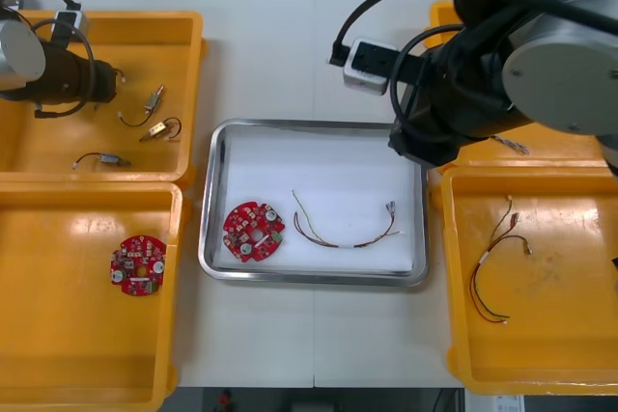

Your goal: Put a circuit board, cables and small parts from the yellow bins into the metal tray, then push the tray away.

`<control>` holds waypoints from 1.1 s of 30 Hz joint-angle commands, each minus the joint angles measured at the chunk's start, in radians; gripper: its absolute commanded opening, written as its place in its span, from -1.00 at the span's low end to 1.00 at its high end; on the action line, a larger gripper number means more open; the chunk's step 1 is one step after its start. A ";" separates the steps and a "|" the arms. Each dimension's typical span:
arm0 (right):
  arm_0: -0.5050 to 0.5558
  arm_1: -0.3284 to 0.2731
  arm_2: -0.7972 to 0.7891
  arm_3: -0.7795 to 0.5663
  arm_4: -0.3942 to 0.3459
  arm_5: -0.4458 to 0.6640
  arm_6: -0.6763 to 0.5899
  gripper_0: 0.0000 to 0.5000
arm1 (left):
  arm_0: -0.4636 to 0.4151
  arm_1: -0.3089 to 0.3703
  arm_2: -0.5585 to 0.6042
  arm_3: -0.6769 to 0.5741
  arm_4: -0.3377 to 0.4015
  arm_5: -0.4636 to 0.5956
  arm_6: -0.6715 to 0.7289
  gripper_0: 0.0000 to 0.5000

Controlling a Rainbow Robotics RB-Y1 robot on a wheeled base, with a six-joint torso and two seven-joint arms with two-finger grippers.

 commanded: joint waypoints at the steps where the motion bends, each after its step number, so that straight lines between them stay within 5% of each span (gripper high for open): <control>1: 0.018 -0.068 -0.086 -0.034 -0.023 0.003 0.018 1.00 | -0.026 0.009 0.033 0.000 -0.009 0.070 -0.089 -1.00; 6: 0.049 -0.114 -0.156 -0.034 -0.023 0.003 0.012 1.00 | -0.026 0.026 0.083 -0.024 -0.029 0.154 -0.078 -0.99; 12: 0.098 -0.165 -0.239 -0.033 0.000 0.003 -0.010 1.00 | -0.025 0.040 0.165 -0.105 -0.138 0.320 -0.047 -1.00; 19: 0.141 -0.190 -0.304 -0.017 0.026 0.003 -0.060 1.00 | 0.041 0.041 0.189 -0.343 -0.231 0.507 0.160 -1.00; 33: 0.166 -0.206 -0.360 0.036 0.008 0.003 -0.281 1.00 | 0.170 0.012 0.184 -0.765 -0.208 0.782 0.381 -0.99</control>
